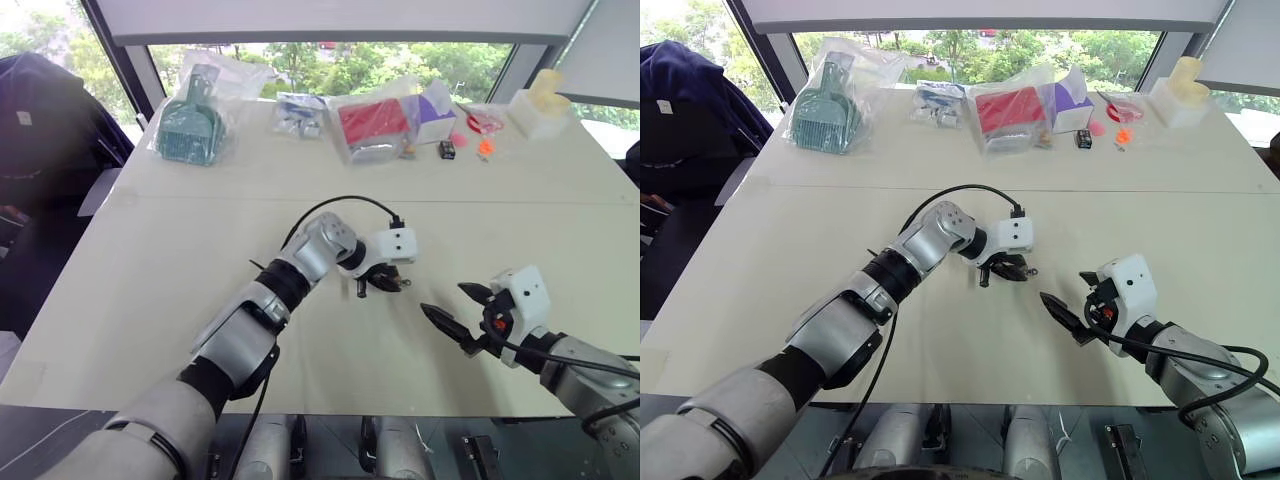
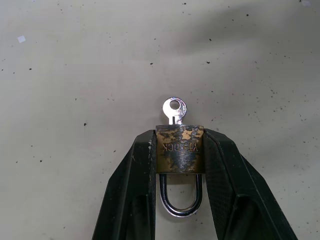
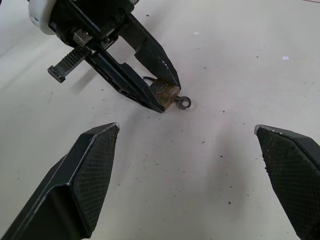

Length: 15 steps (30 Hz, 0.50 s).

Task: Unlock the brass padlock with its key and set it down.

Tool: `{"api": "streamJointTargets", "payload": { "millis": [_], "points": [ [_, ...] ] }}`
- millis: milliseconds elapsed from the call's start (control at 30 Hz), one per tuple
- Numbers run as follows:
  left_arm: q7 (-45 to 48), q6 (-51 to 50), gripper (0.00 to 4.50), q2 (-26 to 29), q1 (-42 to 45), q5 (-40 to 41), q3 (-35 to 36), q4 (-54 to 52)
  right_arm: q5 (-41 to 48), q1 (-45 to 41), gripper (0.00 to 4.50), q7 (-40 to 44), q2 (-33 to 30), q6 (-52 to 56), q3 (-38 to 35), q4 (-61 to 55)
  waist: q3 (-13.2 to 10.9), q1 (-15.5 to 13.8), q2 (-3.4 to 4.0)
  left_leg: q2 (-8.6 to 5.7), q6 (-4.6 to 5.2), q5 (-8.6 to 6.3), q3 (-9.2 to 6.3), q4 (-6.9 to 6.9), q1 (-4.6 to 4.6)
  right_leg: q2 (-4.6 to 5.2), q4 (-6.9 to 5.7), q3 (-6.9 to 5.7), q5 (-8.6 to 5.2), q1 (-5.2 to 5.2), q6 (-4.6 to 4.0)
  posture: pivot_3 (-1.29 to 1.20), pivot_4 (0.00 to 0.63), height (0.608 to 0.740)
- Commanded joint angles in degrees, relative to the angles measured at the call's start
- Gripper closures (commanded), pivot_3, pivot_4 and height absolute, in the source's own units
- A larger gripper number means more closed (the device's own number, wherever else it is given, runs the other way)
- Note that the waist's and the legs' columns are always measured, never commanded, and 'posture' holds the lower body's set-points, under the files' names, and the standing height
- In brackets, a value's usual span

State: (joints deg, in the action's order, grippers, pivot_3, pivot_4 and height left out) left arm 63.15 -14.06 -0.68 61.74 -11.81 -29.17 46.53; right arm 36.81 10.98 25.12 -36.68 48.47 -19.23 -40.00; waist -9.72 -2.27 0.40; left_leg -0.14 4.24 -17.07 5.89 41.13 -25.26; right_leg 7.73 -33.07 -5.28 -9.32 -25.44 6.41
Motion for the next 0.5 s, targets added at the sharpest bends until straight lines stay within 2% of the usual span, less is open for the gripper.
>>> {"api": "streamJointTargets", "payload": {
  "millis": [33, 233, 333, 500],
  "points": [
    [1.4, 6.3, 3.74, 5.9, -2.1, -2.2, -1.3, -3.7, 1.4, -3.1, 0.00, -1.5, 1.5, 0.3, 0.3, 0.4, 0.0, 0.4, -0.01, 0.01, 0.00, 0.00, 0.01, -0.01, 0.01, -0.01, -0.02, 0.00, 0.00, -0.03, 0.00, 0.00, 0.150, 0.735],
    [1.8, 15.1, 3.74, 11.4, -3.8, 8.5, 9.8, -14.0, 15.5, -12.1, 0.00, -8.0, 13.0, 2.0, -3.5, 3.9, 0.0, 1.5, 0.05, 0.12, -0.12, 0.07, 0.03, -0.15, -0.16, -0.05, -0.25, 0.01, 0.02, -0.41, -0.01, 0.00, 0.150, 0.735],
    [2.3, 13.7, 3.74, 14.1, -5.2, 12.0, 13.4, -20.0, 23.4, -18.3, 0.00, -13.8, 18.4, 1.3, -5.4, 7.3, 0.0, 1.4, 0.06, 0.05, -0.14, 0.09, 0.04, -0.13, -0.17, 0.02, -0.28, 0.01, 0.04, -0.38, -0.01, 0.00, 0.150, 0.735],
    [0.5, 11.4, 3.74, 16.6, -7.8, 15.1, 16.4, -29.9, 31.5, -25.3, 0.00, -20.7, 22.7, 0.6, -4.3, 10.2, 0.0, 1.5, 0.09, -0.02, -0.14, 0.09, 0.06, -0.14, -0.15, 0.06, -0.25, 0.02, 0.06, -0.31, -0.01, 0.00, 0.150, 0.735]
  ]
}}
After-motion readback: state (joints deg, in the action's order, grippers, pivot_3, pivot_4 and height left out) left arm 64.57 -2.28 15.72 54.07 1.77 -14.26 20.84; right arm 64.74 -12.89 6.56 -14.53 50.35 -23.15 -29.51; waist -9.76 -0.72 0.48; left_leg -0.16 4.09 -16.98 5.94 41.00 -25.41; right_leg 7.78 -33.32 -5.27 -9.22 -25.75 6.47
